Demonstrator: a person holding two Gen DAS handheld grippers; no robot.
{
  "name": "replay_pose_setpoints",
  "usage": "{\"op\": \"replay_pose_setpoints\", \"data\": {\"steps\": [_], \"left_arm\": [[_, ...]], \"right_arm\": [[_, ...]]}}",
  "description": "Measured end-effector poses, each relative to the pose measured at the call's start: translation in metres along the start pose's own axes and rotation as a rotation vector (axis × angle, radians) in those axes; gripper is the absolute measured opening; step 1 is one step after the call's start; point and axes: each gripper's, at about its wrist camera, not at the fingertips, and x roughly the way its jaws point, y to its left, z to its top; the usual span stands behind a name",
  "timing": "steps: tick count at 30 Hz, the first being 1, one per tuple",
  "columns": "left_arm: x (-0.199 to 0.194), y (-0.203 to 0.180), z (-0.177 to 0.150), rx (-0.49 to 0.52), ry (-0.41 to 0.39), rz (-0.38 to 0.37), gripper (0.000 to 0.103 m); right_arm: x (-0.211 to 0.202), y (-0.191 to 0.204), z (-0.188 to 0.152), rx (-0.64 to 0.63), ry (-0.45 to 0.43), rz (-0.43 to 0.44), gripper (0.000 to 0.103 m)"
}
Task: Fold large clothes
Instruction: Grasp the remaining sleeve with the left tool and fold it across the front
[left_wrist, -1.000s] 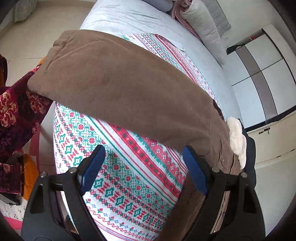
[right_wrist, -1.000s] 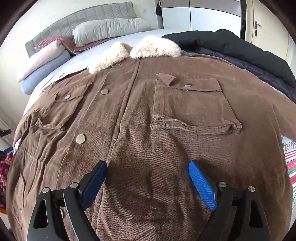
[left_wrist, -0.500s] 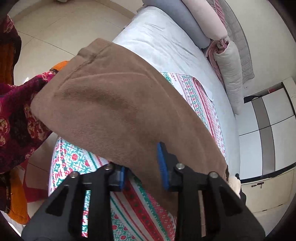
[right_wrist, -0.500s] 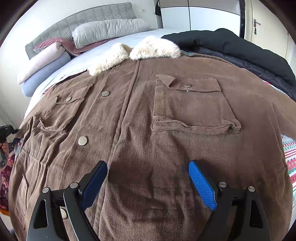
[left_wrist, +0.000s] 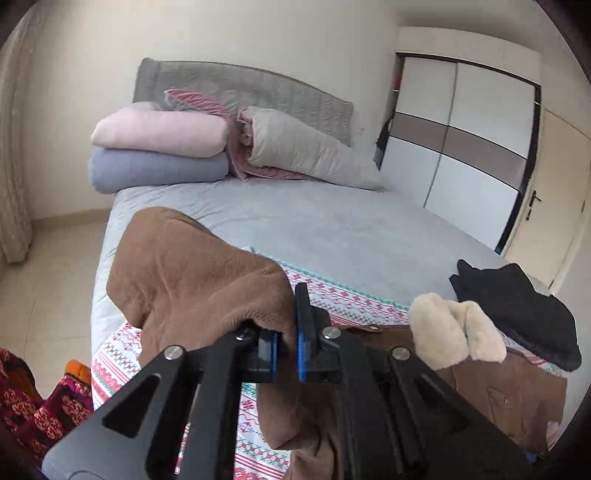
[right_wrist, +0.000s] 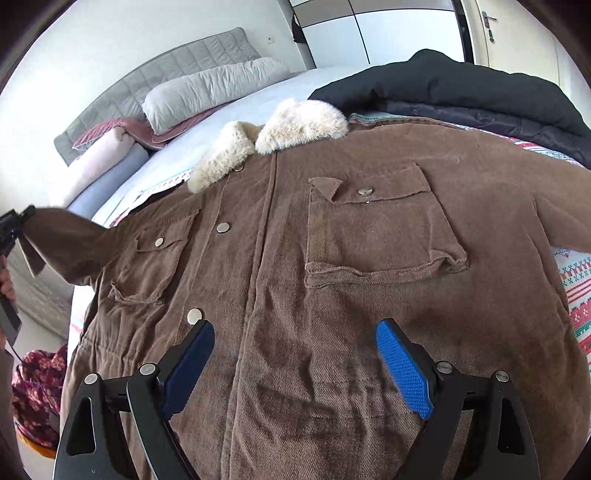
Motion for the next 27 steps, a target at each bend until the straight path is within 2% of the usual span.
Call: {"op": "replay_pose_setpoints", "data": {"steps": [3, 5, 6, 7, 8, 11, 13, 15, 17, 19, 21, 22, 24, 26, 27], "left_arm": [[-0.004, -0.067, -0.013, 0.176, 0.047, -0.192, 0.010], [0.003, -0.108, -0.039, 0.285, 0.179, -0.344, 0.022], [0.010, -0.126, -0.056, 0.326, 0.268, -0.413, 0.034], [0.015, -0.139, -0.074, 0.351, 0.343, -0.452, 0.041], [0.014, -0.151, -0.093, 0.369, 0.403, -0.468, 0.042], [0.006, -0.160, -0.134, 0.375, 0.486, -0.489, 0.042], [-0.008, -0.149, -0.146, 0.356, 0.496, -0.516, 0.050], [-0.023, -0.130, -0.151, 0.350, 0.466, -0.513, 0.060], [-0.033, -0.108, -0.145, 0.340, 0.407, -0.474, 0.064], [-0.022, -0.081, -0.132, 0.265, 0.368, -0.434, 0.068], [0.001, -0.048, -0.123, 0.133, 0.368, -0.366, 0.068], [0.012, -0.036, -0.120, 0.070, 0.378, -0.343, 0.067], [0.029, -0.015, -0.119, -0.051, 0.376, -0.356, 0.066], [0.041, -0.004, -0.127, -0.125, 0.380, -0.401, 0.054], [0.048, -0.005, -0.132, -0.139, 0.399, -0.412, 0.040]], "right_arm": [[0.001, 0.005, -0.002, -0.019, 0.006, 0.005, 0.091], [0.001, 0.008, -0.002, -0.041, 0.005, -0.009, 0.091], [0.000, 0.008, -0.003, -0.051, 0.005, -0.017, 0.091], [-0.001, 0.008, -0.003, -0.059, 0.005, -0.023, 0.091], [-0.001, 0.007, -0.003, -0.062, 0.006, -0.026, 0.091], [-0.004, 0.001, -0.001, -0.038, 0.003, -0.021, 0.091], [-0.004, -0.004, -0.001, -0.013, 0.012, -0.016, 0.091], [-0.002, -0.004, -0.004, -0.012, 0.036, -0.012, 0.091], [-0.001, 0.002, -0.006, -0.031, 0.069, -0.010, 0.091], [0.000, 0.011, -0.005, -0.040, 0.085, 0.012, 0.091], [0.006, 0.023, 0.004, -0.032, 0.112, 0.051, 0.091], [0.012, 0.030, 0.011, -0.036, 0.141, 0.065, 0.091], [0.022, 0.044, 0.028, -0.060, 0.170, 0.065, 0.091], [0.032, 0.058, 0.046, -0.110, 0.141, 0.029, 0.091], [0.038, 0.063, 0.056, -0.130, 0.117, 0.010, 0.091]]}}
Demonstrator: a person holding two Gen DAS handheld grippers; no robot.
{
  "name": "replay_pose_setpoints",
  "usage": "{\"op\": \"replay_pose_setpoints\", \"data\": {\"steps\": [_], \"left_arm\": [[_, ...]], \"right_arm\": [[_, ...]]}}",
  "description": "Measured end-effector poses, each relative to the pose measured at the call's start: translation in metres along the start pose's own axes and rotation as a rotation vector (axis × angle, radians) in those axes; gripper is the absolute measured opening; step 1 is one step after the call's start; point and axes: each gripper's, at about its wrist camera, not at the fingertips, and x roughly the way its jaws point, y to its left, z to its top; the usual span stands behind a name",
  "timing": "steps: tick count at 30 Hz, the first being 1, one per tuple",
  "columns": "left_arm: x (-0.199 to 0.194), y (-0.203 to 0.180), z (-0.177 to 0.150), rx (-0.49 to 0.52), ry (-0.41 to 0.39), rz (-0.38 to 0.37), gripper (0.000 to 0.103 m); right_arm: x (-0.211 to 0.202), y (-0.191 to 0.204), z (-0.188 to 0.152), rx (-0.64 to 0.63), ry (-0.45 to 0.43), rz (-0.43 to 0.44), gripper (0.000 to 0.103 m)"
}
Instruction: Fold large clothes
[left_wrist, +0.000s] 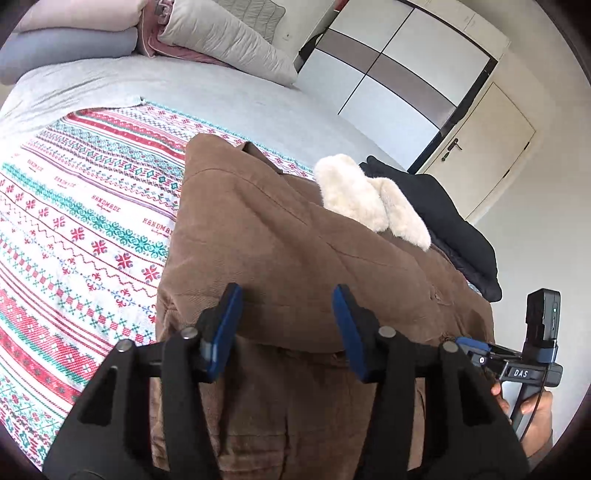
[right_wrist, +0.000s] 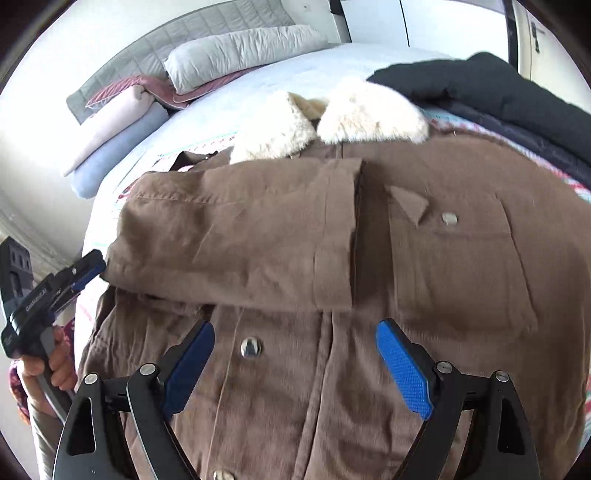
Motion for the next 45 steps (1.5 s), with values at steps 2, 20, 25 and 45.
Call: {"op": "replay_pose_setpoints", "data": {"steps": [2, 20, 25, 45], "left_arm": [[0.011, 0.005, -0.003, -0.004, 0.030, -0.001, 0.025], [0.025, 0.016, -0.022, -0.022, 0.061, 0.029, 0.017], [0.003, 0.000, -0.013, -0.001, 0.000, 0.006, 0.059], [-0.003, -0.008, -0.022, -0.076, 0.014, 0.308, 0.088]], "right_arm": [[0.015, 0.003, 0.017, -0.011, -0.025, -0.054, 0.091], [0.091, -0.032, 0.081, 0.176, -0.067, -0.120, 0.035], [0.047, -0.011, 0.090, 0.098, -0.253, -0.115, 0.011], [-0.081, -0.188, 0.059, 0.287, -0.253, -0.297, 0.078]]}}
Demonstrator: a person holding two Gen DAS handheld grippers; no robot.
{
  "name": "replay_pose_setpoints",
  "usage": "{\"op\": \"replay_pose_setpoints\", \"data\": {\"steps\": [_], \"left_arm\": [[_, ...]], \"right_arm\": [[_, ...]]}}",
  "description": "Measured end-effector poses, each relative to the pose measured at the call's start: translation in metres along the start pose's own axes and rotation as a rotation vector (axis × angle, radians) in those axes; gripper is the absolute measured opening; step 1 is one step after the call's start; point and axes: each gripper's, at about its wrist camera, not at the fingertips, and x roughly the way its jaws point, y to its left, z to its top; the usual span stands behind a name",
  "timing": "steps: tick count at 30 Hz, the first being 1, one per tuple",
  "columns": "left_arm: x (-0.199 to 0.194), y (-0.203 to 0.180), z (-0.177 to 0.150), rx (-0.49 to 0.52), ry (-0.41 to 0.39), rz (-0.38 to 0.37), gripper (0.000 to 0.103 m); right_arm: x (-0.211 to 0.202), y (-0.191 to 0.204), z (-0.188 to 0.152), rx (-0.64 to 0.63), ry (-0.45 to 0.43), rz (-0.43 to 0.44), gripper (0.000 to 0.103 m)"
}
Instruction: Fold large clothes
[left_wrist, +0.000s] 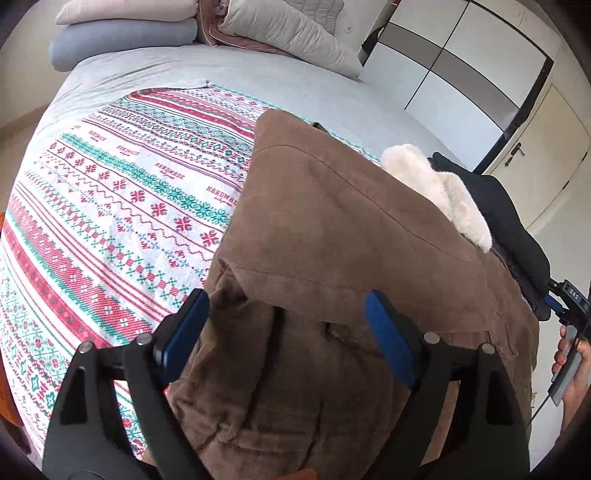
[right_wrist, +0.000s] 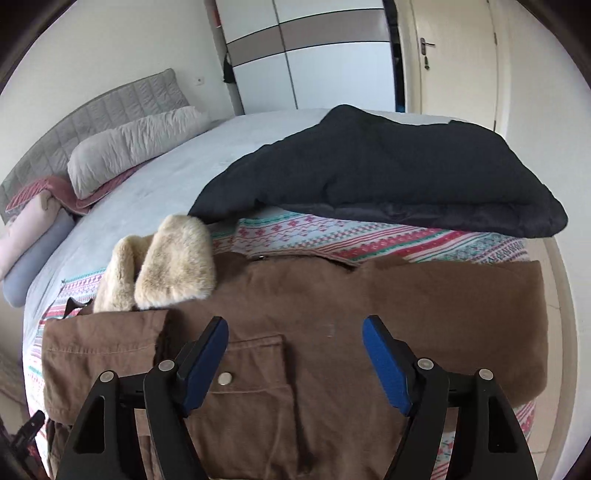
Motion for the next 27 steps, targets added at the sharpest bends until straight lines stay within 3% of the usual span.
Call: {"op": "replay_pose_setpoints", "data": {"steps": [6, 11, 17, 22, 27], "left_arm": [[-0.001, -0.012, -0.009, 0.006, 0.026, 0.037, 0.091], [0.004, -0.026, -0.018, 0.037, -0.004, 0.158, 0.098], [0.010, -0.035, -0.024, 0.035, -0.031, 0.160, 0.098], [0.018, -0.040, -0.026, 0.040, -0.032, 0.165, 0.098], [0.020, -0.047, -0.029, 0.062, -0.041, 0.117, 0.098]], "right_arm": [[-0.017, -0.131, -0.005, 0.242, 0.014, -0.090, 0.081], [-0.006, -0.215, -0.030, 0.451, 0.068, -0.086, 0.081], [0.016, -0.264, -0.062, 0.630, 0.083, -0.113, 0.081], [0.022, -0.302, -0.083, 0.840, 0.040, -0.047, 0.081], [0.029, -0.326, -0.104, 1.014, 0.012, 0.023, 0.081]]}}
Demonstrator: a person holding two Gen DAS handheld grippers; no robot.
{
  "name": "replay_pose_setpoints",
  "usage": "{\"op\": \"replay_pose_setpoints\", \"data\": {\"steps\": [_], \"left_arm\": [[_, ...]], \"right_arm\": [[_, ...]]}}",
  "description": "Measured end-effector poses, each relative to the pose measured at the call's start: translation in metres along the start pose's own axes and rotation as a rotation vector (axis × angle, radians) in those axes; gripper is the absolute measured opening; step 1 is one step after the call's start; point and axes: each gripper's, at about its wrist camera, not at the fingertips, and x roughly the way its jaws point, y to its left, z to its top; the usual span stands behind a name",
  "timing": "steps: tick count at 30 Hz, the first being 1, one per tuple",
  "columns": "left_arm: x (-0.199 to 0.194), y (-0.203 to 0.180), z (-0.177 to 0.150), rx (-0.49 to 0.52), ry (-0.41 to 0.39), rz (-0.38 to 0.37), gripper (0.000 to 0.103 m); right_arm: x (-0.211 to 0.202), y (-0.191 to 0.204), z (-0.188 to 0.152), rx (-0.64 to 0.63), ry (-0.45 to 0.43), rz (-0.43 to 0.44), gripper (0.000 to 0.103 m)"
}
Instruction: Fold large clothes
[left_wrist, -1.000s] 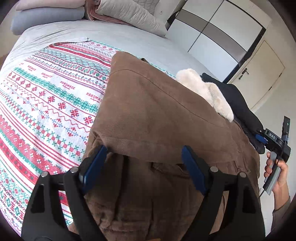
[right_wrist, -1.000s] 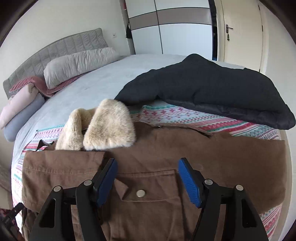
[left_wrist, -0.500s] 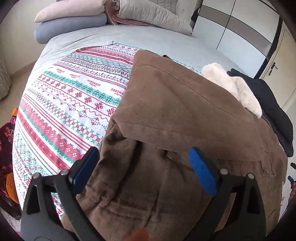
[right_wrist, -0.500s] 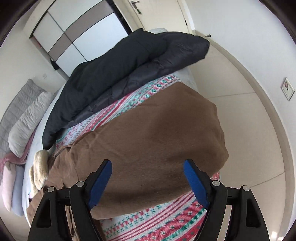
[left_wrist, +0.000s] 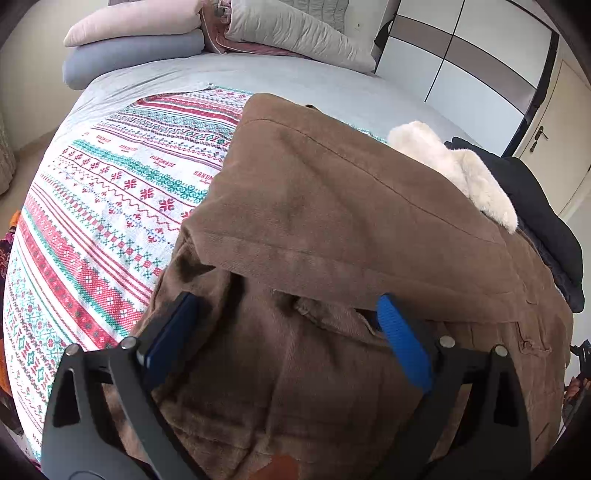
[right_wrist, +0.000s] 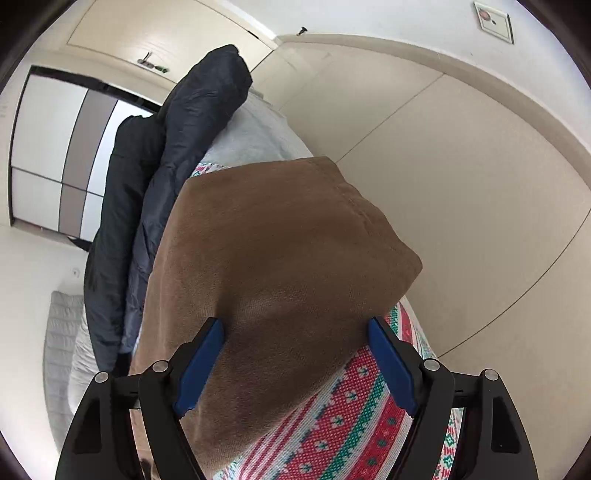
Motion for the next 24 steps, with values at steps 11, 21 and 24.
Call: {"op": "replay_pose_setpoints", "data": {"steps": [11, 21, 24], "left_arm": [[-0.003, -0.010, 0.000, 0.073, 0.008, -0.090, 0.098], [-0.013, -0.005, 0.006, 0.045, 0.066, -0.189, 0.098], [-0.021, 0.004, 0.011, -0.011, 0.036, -0.245, 0.098]], "right_arm": [[-0.016, 0.016, 0.013, -0.003, -0.162, 0.022, 0.011], [-0.109, 0.166, -0.037, -0.509, -0.337, 0.122, 0.010], [-0.124, 0.221, -0.083, -0.682, -0.327, 0.195, 0.010]]}}
